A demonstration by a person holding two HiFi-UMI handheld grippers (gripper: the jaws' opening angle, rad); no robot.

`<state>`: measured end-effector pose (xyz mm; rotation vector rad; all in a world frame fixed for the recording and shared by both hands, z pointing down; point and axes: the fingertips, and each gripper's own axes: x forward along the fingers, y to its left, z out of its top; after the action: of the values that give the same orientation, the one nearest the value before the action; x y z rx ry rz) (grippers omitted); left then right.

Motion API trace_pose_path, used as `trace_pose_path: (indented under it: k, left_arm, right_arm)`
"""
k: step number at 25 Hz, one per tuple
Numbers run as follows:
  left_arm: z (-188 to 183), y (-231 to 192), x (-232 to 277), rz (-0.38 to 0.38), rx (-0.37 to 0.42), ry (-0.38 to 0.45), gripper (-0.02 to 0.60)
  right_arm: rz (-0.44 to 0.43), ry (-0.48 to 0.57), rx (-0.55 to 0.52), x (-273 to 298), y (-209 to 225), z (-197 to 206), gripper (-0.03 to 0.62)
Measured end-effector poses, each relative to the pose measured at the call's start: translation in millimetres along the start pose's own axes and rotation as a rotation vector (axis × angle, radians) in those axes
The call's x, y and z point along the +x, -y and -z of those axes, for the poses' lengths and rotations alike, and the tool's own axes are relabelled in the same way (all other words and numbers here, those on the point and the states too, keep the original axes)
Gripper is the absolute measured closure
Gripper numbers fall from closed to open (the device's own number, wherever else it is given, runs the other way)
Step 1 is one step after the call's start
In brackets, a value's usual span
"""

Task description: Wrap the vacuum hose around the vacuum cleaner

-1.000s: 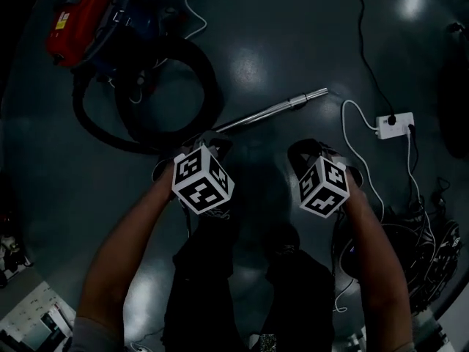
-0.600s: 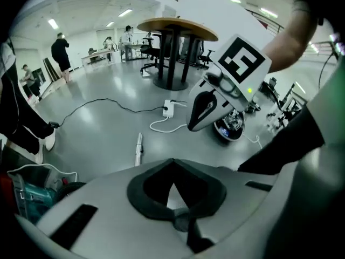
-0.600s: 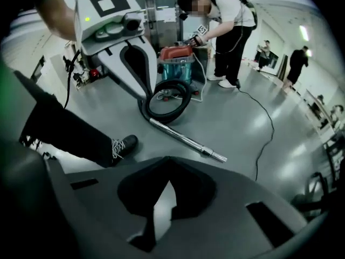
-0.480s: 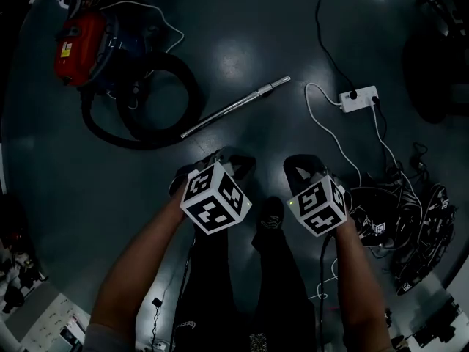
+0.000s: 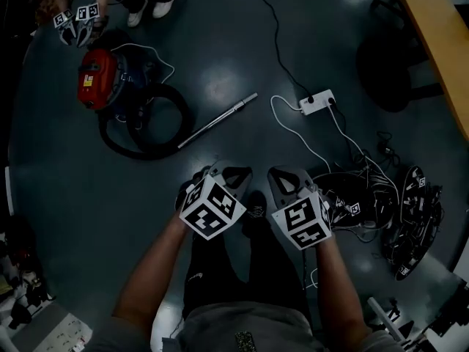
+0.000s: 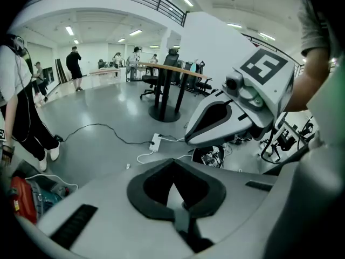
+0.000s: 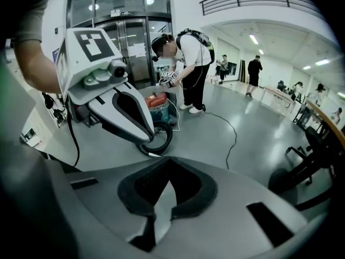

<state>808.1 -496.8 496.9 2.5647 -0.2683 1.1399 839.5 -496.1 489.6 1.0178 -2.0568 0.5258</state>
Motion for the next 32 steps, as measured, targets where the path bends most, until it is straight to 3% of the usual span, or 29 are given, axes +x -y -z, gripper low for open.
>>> trace_pose_path:
  k: [7,13,19,26,32]
  left_arm:
    - [-84,64,-85,-0.062,0.002,0.125,0.574]
    - [-145,104,-140,-0.122,0.074,0.238,0.574]
    - [-218,109,-191,-0.183,0.084,0.424,0.574]
    - [-284,119,-221,-0.248,0.109,0.497,0.574]
    - [-305,124,-233,-0.26,0.152,0.545,0.574]
  right_arm:
    - [0.082,0.125,-0.017,-120,-12,-44,0.588]
    - [0.153,0.292,0.026,-201,-10,-90,0.588]
    - [0.243,0.458,-0.045,-268,7,-150,0.588]
    - [0.253,0.661,0.037,-340,34,-192,0.588]
    - [0.257,0.764,0.08,-361,47,-210,0.588]
